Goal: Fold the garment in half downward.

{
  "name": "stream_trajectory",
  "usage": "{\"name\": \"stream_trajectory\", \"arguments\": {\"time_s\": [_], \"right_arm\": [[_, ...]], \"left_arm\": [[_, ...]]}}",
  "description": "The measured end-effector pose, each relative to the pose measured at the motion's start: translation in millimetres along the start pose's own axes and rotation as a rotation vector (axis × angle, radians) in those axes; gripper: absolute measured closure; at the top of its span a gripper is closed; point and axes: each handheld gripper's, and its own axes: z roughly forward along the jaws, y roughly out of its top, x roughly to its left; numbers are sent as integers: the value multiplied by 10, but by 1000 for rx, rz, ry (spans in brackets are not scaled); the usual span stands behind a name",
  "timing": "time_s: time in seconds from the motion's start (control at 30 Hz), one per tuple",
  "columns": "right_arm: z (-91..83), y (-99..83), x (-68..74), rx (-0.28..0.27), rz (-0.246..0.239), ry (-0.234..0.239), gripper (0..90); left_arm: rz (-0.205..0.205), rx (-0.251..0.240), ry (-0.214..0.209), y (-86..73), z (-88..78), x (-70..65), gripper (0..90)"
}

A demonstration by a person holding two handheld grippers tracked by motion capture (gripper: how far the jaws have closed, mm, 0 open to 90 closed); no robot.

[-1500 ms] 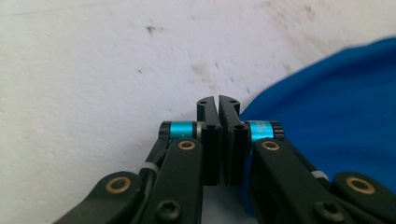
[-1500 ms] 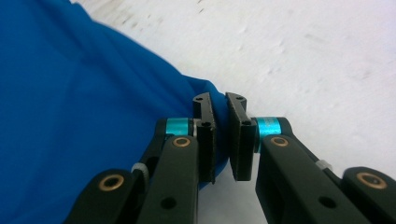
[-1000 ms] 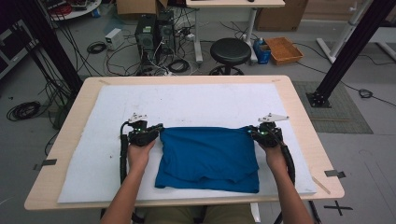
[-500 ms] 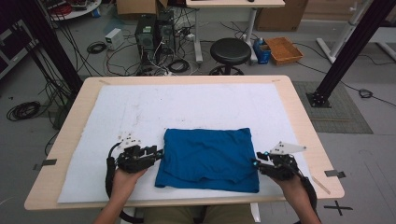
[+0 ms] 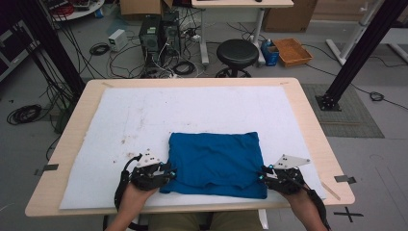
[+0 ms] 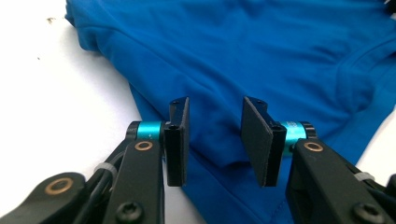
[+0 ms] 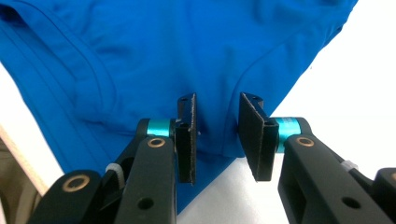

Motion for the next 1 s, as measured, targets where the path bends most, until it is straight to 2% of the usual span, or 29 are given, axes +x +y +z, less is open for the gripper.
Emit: {"name": "stream_trajectory", "arguments": {"time_s": [0.07,0.13,0.23,0.33,0.43,0.57,0.63,0.73,0.87,0.9,1.0], "right_arm": [[22,-2,8,17,-12,6,720],[50,-16,16,41,-25,1,782],[36,-11,28,39,-42,-4,870],[14,-1,37,26,-58,-2,882],[-26,11,46,5,-63,5,883],[-141,53,81,-20,-73,9,885],[-204,64,117,-24,-77,24,885],[-297,45,201,0,-78,47,887],[-425,9,281,9,-59,53,887],[-446,7,284,10,-56,55,887],[-403,-20,268,37,-50,50,885]], "left_arm": [[31,15,20,-9,23,-35,776],[43,7,25,-4,18,-65,861],[45,-16,17,11,-18,-74,874],[21,-40,-7,21,-59,-39,877],[-37,-80,-56,30,-141,15,878],[-86,-112,-116,30,-301,62,880],[-97,-102,-137,-10,-373,64,881],[-109,-70,-144,-99,-454,69,881],[-170,-79,-167,-144,-529,125,881],[-169,-69,-159,-144,-521,120,881],[-119,-5,-112,-165,-415,67,878]]}}
